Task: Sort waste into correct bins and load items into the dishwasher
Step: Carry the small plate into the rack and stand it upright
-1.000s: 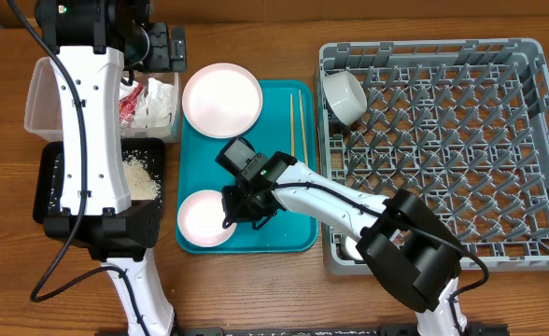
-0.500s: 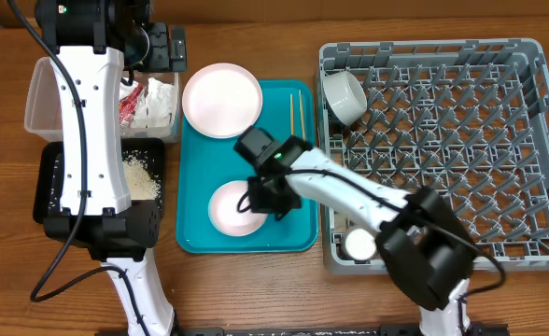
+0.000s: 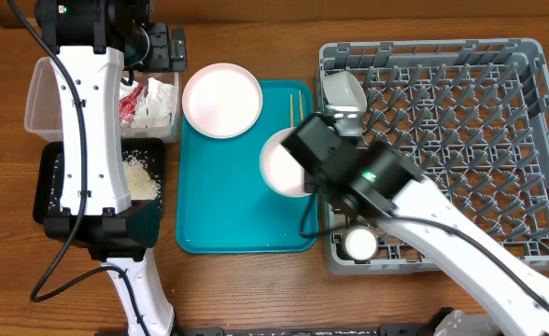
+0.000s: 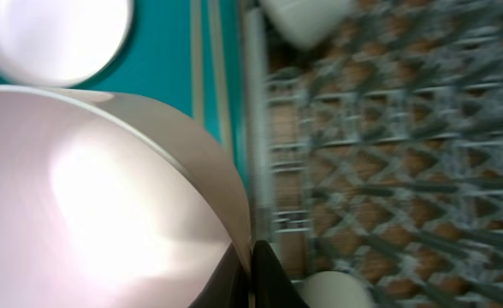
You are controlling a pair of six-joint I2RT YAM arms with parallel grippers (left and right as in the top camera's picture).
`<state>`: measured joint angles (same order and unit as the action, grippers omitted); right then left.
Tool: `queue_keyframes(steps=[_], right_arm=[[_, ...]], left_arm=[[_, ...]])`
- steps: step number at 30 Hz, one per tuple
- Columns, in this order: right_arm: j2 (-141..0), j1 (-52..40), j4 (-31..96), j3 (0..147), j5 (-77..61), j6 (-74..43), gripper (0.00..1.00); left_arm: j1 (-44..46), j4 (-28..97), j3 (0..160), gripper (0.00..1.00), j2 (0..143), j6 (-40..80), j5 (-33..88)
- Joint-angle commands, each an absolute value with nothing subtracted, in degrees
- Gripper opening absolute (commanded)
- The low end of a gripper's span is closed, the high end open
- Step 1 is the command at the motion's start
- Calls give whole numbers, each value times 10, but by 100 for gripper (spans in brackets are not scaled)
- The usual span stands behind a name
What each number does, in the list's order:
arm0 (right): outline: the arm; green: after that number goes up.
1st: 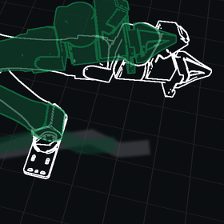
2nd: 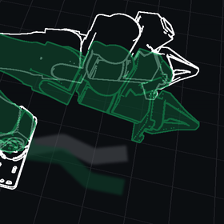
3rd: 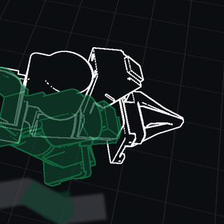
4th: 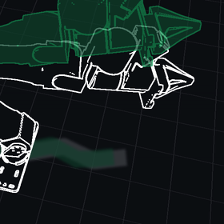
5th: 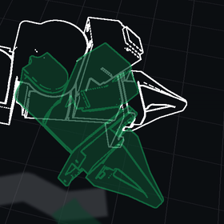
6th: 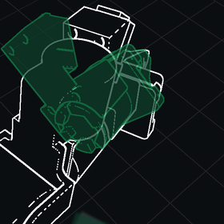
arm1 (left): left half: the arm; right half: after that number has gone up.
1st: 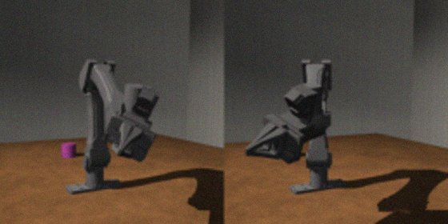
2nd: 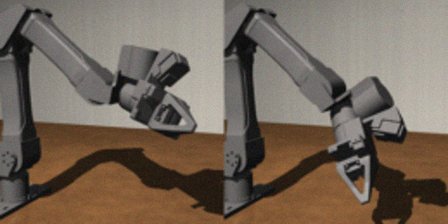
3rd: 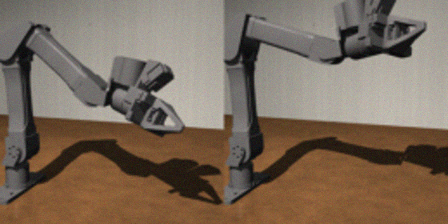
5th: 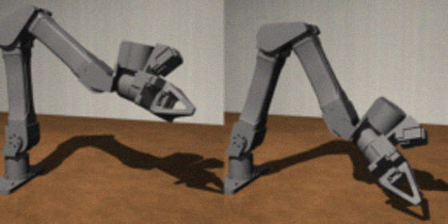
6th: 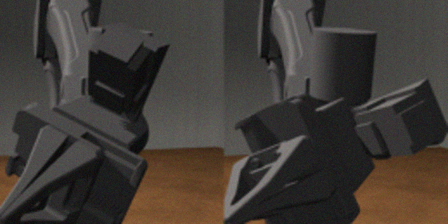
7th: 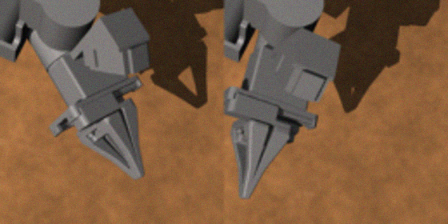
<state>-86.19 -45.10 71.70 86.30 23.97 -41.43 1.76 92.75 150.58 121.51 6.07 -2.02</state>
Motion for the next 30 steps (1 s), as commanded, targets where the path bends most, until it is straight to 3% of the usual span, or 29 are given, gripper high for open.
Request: queue_keyframes(steps=[1,8,16,30], right_arm=[[-830,-452,754,875,406,-472,4],[-852,-452,875,874,586,-557,4],[-917,-405,920,874,730,-554,4],[-1070,-368,753,874,760,-262,4]], left_arm=[[14,926,1516,100,1206,69,-25],[14,926,1516,100,1206,69,-26],[14,926,1516,100,1206,69,-26],[14,926,1516,100,1206,69,-26]])
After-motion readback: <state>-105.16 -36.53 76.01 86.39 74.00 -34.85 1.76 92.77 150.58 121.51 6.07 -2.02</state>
